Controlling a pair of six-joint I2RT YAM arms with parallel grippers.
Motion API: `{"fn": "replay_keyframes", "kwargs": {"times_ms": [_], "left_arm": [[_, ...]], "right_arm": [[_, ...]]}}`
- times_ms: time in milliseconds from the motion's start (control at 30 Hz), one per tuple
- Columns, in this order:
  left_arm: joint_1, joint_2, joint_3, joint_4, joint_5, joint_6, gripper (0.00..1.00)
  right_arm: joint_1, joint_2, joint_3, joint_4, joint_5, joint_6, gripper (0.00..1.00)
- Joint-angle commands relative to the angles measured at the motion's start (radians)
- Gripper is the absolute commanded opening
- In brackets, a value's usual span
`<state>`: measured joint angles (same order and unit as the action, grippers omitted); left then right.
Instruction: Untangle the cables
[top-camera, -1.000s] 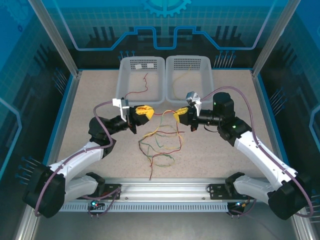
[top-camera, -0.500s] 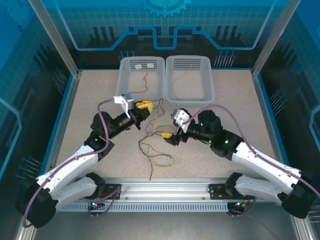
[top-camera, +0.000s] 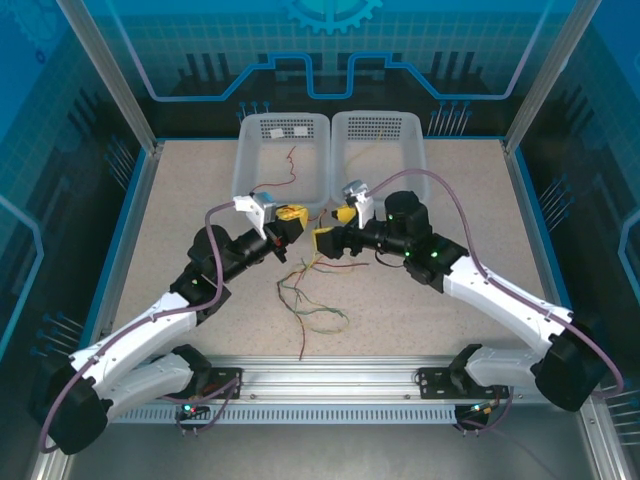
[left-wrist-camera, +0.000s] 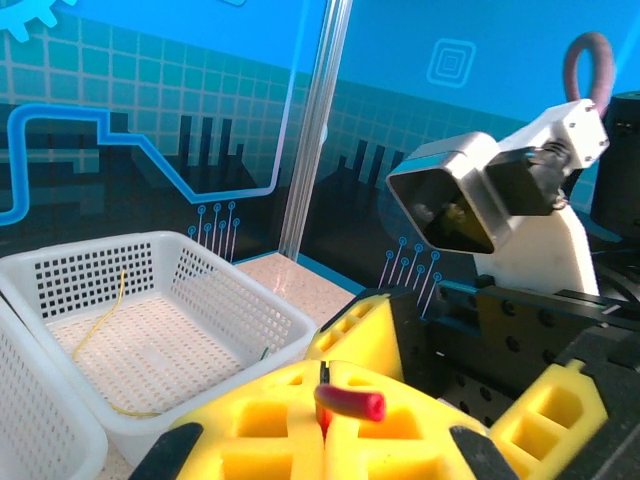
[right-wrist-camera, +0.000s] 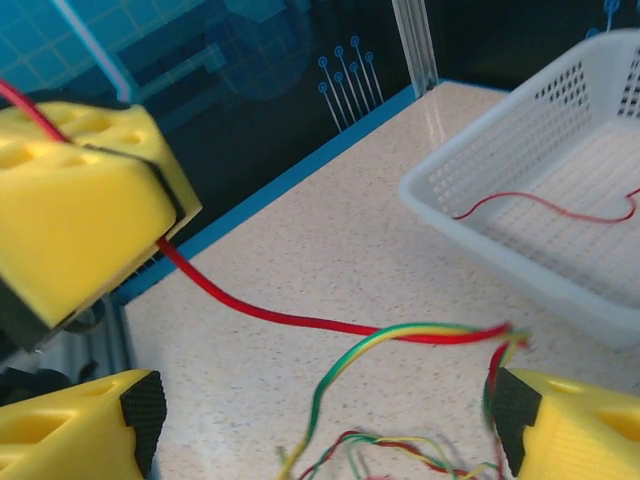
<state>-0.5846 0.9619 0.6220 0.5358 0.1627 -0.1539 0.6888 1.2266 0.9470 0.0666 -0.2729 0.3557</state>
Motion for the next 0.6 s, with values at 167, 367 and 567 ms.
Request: {"fn": "replay_keyframes", "kwargs": {"times_ms": [167, 367, 567], "left_arm": [[-0.014, -0.002, 0.015, 0.049, -0.043, 0.04, 0.0], [-0.017, 0.003, 0.005, 0.08, -0.062, 0.041, 0.0], [-0.018, -0.013, -0.005, 0.083, -0.088, 0.05, 0.0]], "right_arm": [[-0.021, 0.104, 0.107, -0.081, -0.118, 0.182, 0.79], [-0.025, 0.161, 0.109, -0.067, -0.133, 0.206, 0.67], [-0.028, 0.198, 0.111, -0.059, -0.153, 0.185, 0.17]]}}
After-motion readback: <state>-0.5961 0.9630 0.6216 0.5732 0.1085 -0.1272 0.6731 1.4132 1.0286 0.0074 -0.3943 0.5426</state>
